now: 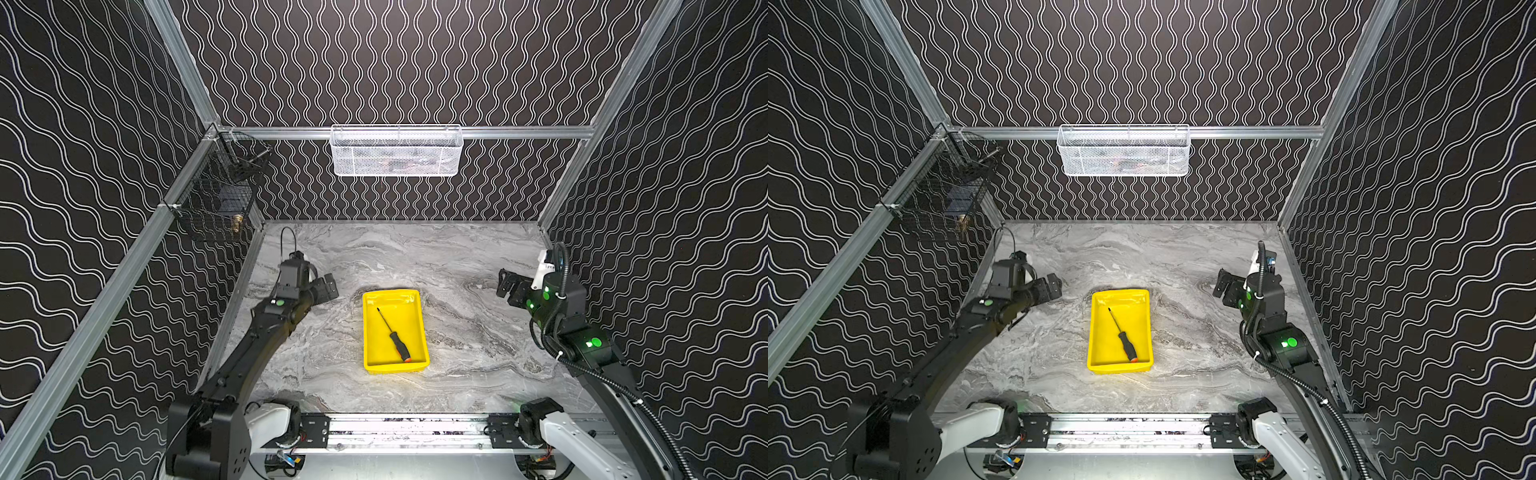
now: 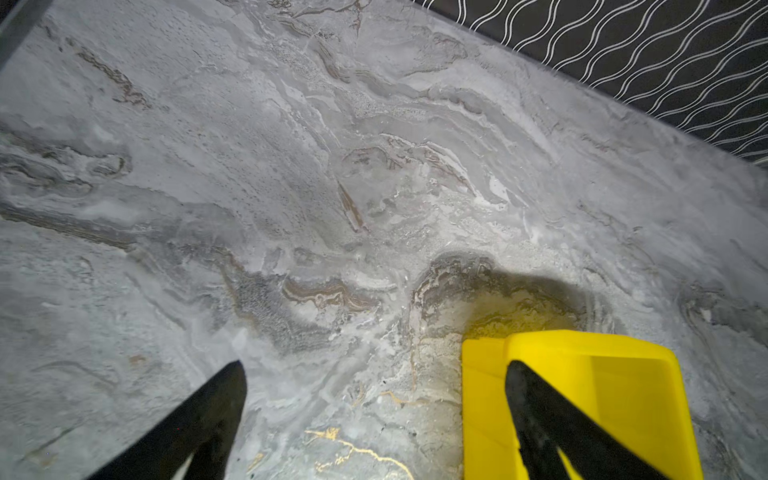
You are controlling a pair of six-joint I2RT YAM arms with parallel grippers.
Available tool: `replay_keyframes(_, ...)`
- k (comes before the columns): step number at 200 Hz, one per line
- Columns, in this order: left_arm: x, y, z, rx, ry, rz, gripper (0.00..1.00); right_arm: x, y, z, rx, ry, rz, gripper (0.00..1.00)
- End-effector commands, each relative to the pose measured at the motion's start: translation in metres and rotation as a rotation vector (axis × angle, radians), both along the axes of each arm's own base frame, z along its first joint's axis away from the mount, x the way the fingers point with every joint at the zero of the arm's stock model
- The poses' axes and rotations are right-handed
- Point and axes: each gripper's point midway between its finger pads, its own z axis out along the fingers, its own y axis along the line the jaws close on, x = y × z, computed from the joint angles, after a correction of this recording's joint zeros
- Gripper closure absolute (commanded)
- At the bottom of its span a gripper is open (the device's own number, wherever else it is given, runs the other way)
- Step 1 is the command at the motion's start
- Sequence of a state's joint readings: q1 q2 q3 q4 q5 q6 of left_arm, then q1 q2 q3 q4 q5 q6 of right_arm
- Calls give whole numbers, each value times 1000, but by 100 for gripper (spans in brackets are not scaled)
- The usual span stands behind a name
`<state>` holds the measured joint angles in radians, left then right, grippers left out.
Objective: Put the screwdriver in the bin
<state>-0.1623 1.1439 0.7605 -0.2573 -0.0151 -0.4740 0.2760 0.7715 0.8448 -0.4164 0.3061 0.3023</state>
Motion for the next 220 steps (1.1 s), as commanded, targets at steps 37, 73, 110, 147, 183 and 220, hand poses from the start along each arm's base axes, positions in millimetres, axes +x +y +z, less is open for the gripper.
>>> replay_keyframes(37,24,-2,12,-84,-161,57,1,-11,-31,25,-36,-149,-144,1)
replay_keyframes(73,33,5,24,-52,-214,86,1,-15,-36,21,-93,-118,-154,1)
replay_keyframes(110,36,16,45,-97,-343,176,1,-8,-14,10,-97,-51,-21,1)
replay_keyframes(147,38,30,45,-67,-420,246,1,0,-8,1,-56,-48,-16,1)
replay_keyframes(183,34,37,27,147,-346,185,1,9,-4,-27,-134,-201,27,1)
replay_keyframes(220,26,51,7,307,-319,197,1,5,-12,-35,-111,-370,-22,1)
